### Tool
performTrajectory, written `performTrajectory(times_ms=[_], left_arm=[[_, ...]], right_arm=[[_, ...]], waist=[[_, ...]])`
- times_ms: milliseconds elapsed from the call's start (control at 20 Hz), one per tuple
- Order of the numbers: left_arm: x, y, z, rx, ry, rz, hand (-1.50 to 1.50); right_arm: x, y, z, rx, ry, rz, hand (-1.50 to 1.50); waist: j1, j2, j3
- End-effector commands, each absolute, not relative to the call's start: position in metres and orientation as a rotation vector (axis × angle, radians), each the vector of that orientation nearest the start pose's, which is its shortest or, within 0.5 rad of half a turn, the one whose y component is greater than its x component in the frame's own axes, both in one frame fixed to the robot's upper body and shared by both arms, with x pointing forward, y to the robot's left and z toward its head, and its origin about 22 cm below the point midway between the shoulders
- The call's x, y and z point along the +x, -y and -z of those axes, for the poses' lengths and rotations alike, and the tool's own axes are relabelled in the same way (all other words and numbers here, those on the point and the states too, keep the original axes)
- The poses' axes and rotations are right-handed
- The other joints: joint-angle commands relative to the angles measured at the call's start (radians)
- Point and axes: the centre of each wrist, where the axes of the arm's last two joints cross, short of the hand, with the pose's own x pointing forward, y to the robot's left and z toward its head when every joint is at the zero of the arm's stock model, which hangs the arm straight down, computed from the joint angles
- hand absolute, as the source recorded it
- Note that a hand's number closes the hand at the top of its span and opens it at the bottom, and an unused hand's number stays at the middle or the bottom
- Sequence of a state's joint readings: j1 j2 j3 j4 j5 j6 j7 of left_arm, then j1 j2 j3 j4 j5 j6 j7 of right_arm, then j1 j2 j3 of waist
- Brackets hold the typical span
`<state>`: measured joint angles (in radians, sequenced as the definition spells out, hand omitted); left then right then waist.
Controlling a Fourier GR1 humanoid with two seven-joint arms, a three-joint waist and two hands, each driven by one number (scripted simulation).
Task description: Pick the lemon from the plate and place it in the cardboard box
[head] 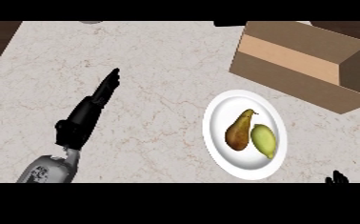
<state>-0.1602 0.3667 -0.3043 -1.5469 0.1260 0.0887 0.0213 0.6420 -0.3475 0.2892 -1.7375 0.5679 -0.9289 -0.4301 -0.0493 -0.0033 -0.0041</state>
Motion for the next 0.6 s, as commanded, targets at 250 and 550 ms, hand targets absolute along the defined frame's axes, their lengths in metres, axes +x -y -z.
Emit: performTrajectory(times_ms=[250,550], left_arm=[[0.284,-0.219,-0.042,-0.040,1.605,0.437,0.00],[0.278,-0.205,-0.054,-0.025,1.620,0.445,0.00]], right_arm=[[0.025,0.241,-0.012,-1.049,1.532,-0.612,-1.50],[0.057,0.222,-0.027,-1.018,1.544,-0.539,-1.50]], waist=[[0.046,0.008,0.001],[0.049,0.004,0.003]])
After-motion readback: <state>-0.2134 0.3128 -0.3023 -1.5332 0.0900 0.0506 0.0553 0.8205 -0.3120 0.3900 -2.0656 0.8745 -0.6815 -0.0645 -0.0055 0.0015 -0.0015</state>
